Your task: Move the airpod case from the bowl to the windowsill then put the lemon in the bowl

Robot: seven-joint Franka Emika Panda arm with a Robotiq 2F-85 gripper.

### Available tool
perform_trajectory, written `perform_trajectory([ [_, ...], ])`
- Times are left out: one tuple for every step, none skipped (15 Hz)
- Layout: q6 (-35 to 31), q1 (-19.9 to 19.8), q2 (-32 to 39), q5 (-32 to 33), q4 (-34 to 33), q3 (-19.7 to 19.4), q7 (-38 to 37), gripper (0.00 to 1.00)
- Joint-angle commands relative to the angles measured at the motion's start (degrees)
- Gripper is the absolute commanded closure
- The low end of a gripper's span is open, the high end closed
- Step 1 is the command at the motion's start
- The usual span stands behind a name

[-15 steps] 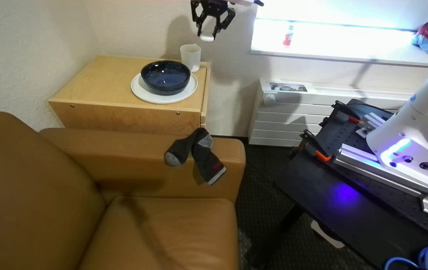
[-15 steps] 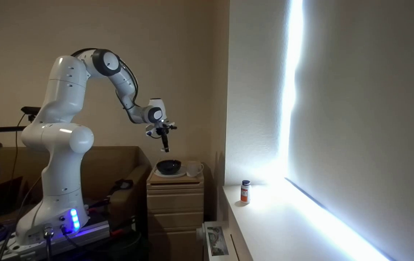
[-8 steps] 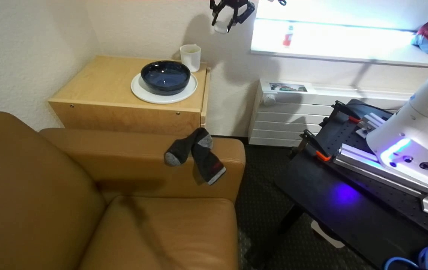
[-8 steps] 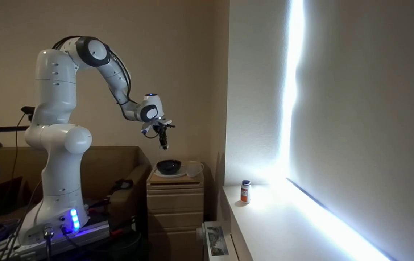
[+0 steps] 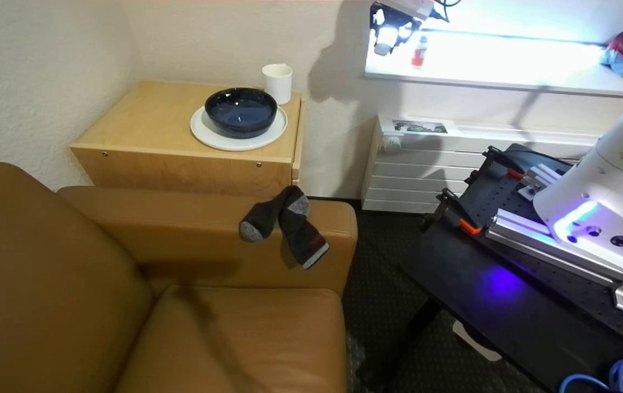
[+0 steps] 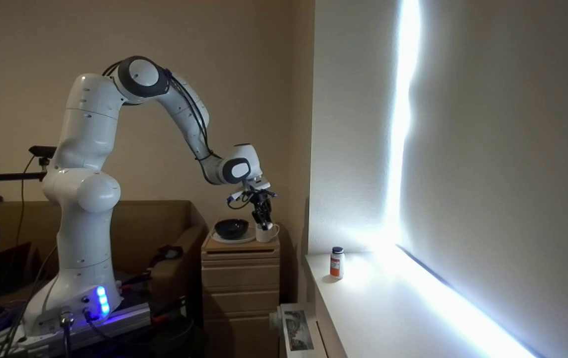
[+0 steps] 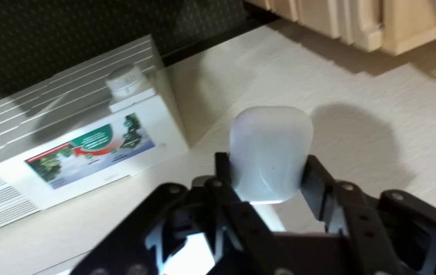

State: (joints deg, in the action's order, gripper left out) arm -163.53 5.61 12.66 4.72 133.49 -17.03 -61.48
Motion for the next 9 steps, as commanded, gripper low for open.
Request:
perform_trajectory([
  [0.92, -7.64, 0.71, -3.51, 0.28, -2.48, 1.43, 0.76],
  [0.1, -4.76, 0.71, -0.79, 0.34, -2.03, 0.1, 0.51],
  [0.1, -6.67, 0.86, -1.66, 0.33, -2.7, 0.9, 0.51],
  [0.07, -7.97, 0.94, -2.01, 0.32, -2.99, 1.4, 0.51],
  [0.07, -8.4, 0.94, -2.09, 0.32, -3.07, 1.44, 0.51],
  [0.07, -8.32, 0.94, -2.21, 0.32, -2.95, 1.39, 0.76],
  [-0.12, -6.32, 4.53, 1.04, -2.28, -5.89, -4.17, 0.76],
  [0.27, -6.71, 7.42, 1.26, -4.9, -7.85, -7.81, 0.76],
  [-0.27, -8.94, 8.98, -0.29, -6.12, -8.1, -7.31, 0.76],
])
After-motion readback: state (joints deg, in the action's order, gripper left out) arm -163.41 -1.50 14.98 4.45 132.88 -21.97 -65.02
